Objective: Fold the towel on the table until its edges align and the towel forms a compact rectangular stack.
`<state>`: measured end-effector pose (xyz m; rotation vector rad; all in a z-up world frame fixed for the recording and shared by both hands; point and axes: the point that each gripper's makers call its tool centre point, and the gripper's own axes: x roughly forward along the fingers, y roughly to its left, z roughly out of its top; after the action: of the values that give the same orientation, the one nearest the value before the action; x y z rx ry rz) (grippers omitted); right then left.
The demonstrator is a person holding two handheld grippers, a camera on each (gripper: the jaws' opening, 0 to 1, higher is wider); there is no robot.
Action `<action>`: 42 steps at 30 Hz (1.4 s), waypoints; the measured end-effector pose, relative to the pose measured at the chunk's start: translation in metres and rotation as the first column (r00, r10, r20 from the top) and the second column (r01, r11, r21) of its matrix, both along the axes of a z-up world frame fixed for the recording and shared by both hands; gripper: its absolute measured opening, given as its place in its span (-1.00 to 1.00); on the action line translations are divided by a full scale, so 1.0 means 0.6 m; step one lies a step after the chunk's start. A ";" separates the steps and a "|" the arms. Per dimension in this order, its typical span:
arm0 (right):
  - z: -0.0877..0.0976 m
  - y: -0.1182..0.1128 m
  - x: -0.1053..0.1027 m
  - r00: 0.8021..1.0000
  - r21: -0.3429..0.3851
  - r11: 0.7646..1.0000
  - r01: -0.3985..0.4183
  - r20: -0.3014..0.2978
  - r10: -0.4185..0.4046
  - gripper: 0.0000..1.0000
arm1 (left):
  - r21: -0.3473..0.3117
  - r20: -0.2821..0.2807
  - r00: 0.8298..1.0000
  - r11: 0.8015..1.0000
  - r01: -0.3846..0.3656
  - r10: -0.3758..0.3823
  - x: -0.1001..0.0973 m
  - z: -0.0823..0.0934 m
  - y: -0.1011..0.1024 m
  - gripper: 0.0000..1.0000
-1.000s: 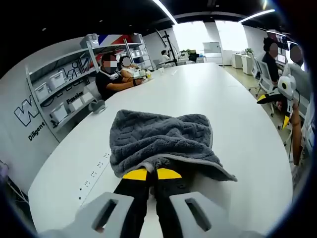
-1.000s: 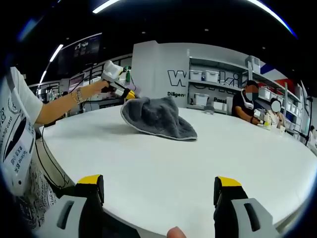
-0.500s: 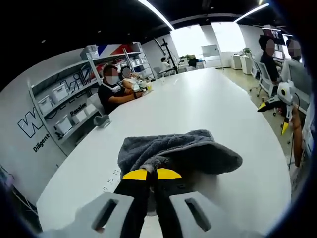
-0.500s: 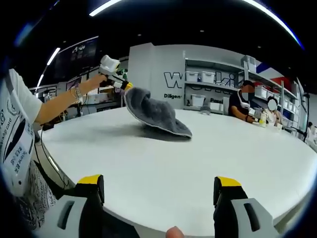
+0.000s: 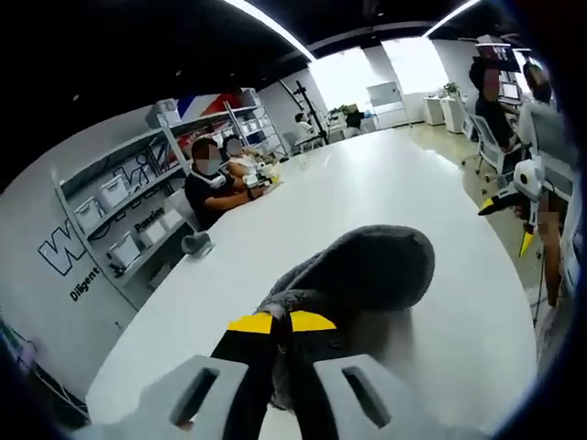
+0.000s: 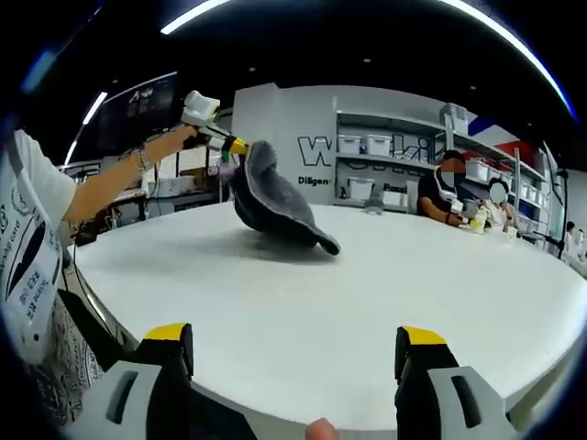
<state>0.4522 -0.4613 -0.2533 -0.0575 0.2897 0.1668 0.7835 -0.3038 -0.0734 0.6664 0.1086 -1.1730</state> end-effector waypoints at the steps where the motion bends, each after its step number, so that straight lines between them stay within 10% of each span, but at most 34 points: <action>1: 0.002 0.001 -0.007 1.000 0.000 1.000 0.002 0.002 -0.002 0.90 | 0.002 0.005 1.000 1.000 0.001 -0.001 -0.001 0.004 -0.001 -0.92; 14: 0.016 0.010 -0.062 1.000 -0.001 1.000 0.022 0.011 -0.022 0.90 | -0.005 0.015 1.000 1.000 0.017 -0.017 -0.045 0.069 -0.007 -0.91; 42: 0.006 -0.013 -0.045 1.000 -0.005 1.000 -0.002 0.018 0.002 0.90 | -0.105 0.151 0.987 0.994 -0.034 0.050 -0.060 0.200 0.035 -0.91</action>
<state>0.4254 -0.4691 -0.2498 -0.0639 0.2717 0.1675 0.7474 -0.2825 0.0467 0.6585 -0.0665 -1.0756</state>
